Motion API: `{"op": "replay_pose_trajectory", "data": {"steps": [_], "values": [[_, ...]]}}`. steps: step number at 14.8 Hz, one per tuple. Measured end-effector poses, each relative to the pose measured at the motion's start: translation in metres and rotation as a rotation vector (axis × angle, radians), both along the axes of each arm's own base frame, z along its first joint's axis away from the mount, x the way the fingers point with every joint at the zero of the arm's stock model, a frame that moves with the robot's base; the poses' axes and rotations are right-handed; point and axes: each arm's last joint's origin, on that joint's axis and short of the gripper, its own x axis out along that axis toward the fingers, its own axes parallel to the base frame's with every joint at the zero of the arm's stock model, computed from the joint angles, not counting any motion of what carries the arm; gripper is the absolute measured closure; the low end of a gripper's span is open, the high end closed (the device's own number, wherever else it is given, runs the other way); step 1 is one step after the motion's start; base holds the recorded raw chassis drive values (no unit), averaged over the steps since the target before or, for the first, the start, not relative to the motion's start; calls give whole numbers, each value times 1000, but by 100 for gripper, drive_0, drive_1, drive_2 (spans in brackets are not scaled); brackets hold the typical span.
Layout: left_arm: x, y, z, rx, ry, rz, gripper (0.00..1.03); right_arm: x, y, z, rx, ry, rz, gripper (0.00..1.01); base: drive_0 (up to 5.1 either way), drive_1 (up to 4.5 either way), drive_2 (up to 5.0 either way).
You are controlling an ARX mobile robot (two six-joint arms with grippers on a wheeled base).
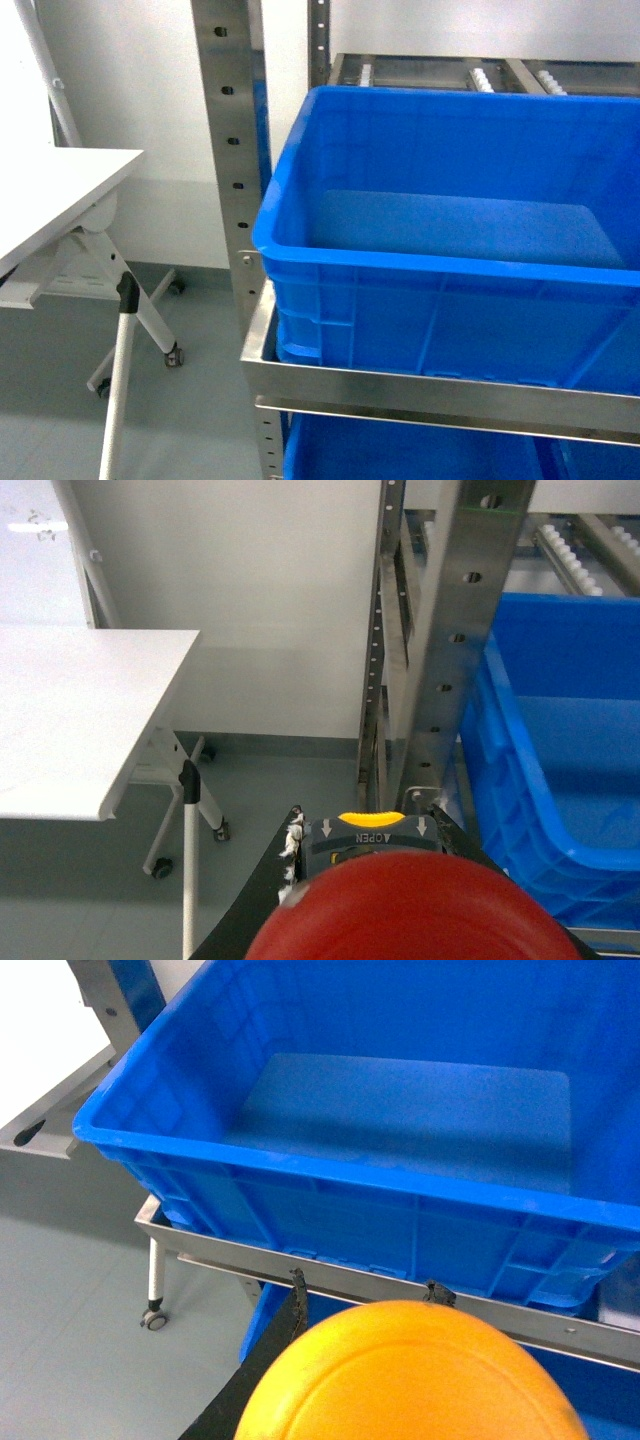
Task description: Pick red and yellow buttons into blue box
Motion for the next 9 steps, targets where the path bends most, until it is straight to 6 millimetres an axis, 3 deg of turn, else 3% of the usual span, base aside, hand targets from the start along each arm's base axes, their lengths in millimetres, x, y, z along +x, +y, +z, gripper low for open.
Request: {"op": "replay_pose_trajectory", "data": {"steps": [9], "values": [[0,0,0,0,-2,0,76,0,0,0,0,-2,0,74,501,-284,-176]]}}
